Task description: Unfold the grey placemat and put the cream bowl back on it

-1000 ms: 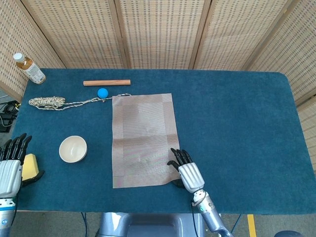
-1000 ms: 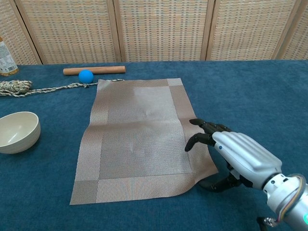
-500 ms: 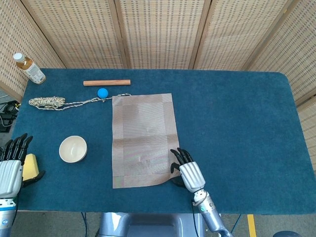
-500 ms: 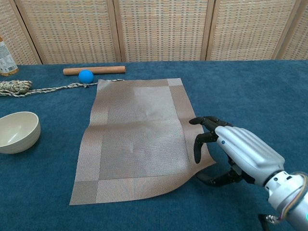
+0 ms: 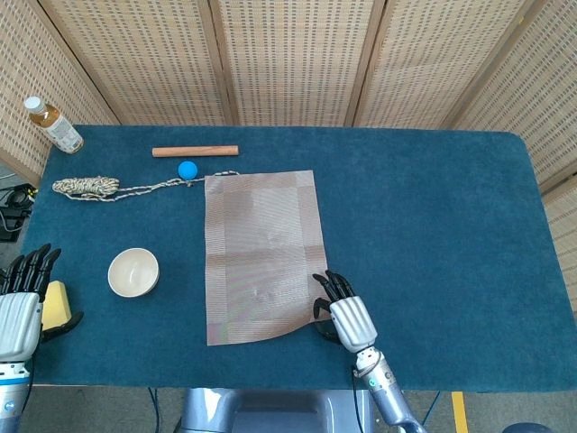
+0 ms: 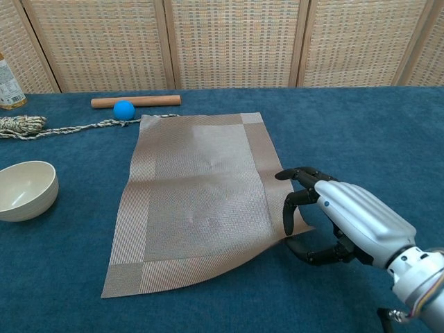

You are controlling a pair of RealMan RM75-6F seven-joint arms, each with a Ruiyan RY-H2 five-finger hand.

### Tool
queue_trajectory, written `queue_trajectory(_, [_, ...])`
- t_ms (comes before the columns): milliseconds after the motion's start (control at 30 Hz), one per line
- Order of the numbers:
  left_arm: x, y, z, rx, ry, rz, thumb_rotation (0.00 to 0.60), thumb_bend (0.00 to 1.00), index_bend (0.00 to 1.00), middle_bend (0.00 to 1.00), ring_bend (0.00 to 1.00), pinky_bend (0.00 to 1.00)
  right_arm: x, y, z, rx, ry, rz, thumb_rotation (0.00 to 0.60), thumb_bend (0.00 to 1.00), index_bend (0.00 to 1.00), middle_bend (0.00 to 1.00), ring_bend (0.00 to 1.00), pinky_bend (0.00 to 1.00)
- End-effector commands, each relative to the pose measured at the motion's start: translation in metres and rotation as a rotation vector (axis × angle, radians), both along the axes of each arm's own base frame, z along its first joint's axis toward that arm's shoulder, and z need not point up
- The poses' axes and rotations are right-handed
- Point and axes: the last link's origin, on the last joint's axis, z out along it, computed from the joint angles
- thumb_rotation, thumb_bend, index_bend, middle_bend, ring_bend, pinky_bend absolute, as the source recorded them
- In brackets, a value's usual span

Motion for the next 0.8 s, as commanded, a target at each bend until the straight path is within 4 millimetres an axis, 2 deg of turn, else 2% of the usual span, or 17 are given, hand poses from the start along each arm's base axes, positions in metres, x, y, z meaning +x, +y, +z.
queue_trajectory(33, [0.000,0.000,0.000,-0.001,0.000,0.000,0.600,0.16,0.04,0.00,0.00,0.00,0.000,0.000,0.002,-0.003,-0.003,0.002,0.600,0.59,0.62,0.19,0.00,0.15])
queue_trajectory(367, [-0.001,0.000,0.000,-0.001,0.001,0.002,0.600,0.16,0.04,0.00,0.00,0.00,-0.001,0.001,0.014,-0.031,0.014,0.034,0.600,0.58,0.62,0.19,0.00,0.15])
queue_trajectory(567, [-0.001,0.001,-0.001,-0.004,0.005,0.003,0.600,0.16,0.04,0.00,0.00,0.00,-0.014,-0.002,0.052,-0.107,0.044,0.041,0.600,0.58,0.63,0.19,0.00,0.15])
queue_trajectory(667, [0.000,0.000,0.000,-0.006,0.010,-0.001,0.600,0.16,0.04,0.00,0.00,0.00,-0.029,-0.002,0.080,-0.167,0.091,0.071,0.600,0.57,0.64,0.19,0.00,0.15])
queue_trajectory(800, [0.001,0.000,-0.001,-0.005,0.013,-0.002,0.600,0.16,0.04,0.00,0.00,0.00,-0.047,0.000,0.108,-0.205,0.114,0.070,0.600,0.56,0.64,0.19,0.00,0.15])
